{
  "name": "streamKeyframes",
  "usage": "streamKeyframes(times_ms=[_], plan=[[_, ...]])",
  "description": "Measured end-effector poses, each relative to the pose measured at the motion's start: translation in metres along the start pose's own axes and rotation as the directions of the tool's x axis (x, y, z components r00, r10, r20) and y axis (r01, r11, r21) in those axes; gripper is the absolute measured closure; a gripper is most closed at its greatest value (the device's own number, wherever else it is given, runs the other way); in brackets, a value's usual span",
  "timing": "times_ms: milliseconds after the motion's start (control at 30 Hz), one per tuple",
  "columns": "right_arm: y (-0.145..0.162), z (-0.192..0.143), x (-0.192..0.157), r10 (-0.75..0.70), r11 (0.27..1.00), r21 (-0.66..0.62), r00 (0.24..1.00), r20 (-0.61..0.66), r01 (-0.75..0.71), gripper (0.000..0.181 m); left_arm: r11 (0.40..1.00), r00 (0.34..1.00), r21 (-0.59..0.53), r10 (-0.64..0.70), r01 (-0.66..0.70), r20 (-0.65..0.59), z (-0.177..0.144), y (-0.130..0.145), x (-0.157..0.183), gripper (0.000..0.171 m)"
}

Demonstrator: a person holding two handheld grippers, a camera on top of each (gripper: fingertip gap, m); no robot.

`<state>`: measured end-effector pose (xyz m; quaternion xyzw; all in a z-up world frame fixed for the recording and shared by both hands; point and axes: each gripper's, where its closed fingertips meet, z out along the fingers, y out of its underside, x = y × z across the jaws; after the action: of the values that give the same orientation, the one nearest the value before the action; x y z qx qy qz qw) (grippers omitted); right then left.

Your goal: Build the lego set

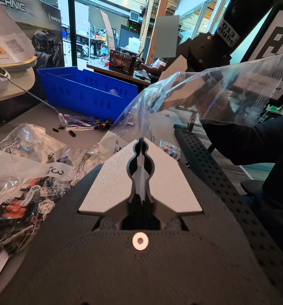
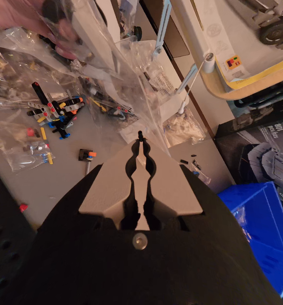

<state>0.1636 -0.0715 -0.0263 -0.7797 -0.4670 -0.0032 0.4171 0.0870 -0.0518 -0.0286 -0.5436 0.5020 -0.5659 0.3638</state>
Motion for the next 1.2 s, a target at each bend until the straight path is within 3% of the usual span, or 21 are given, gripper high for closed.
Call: streamKeyframes(times_ms=[333,400,733,967,1067,1200], plan=[[0.013,0.037,-0.023,-0.005,0.996,-0.085,0.995,0.098,0.013,0.18,1.0,1.0,-0.002,0.0,0.0,-0.003,0.0,0.0,0.0,0.171],[0.007,0.039,-0.022,0.026,0.998,-0.06,0.995,0.093,-0.02,0.17,1.0,1.0,-0.002,0.001,-0.001,-0.004,0.0,0.0,0.0,0.171],[0.013,-0.001,-0.023,0.038,0.999,0.003,0.995,0.093,-0.038,0.168,1.0,1.0,-0.006,-0.001,0.001,-0.007,0.0,0.001,0.0,0.171],[0.052,-0.028,-0.045,0.09,0.996,-0.022,0.984,0.153,-0.088,0.17,1.0,1.0,-0.004,-0.002,0.002,-0.004,0.0,0.001,0.0,0.171],[0.071,-0.027,-0.061,0.139,0.99,-0.064,0.965,0.223,-0.128,0.167,1.0,1.0,-0.004,-0.004,0.004,-0.005,0.001,0.002,0.0,0.171],[0.096,-0.015,-0.096,0.11,0.982,-0.181,0.936,0.336,-0.05,0.166,1.0,1.0,-0.008,-0.005,0.005,-0.006,0.002,0.003,0.0,0.171]])
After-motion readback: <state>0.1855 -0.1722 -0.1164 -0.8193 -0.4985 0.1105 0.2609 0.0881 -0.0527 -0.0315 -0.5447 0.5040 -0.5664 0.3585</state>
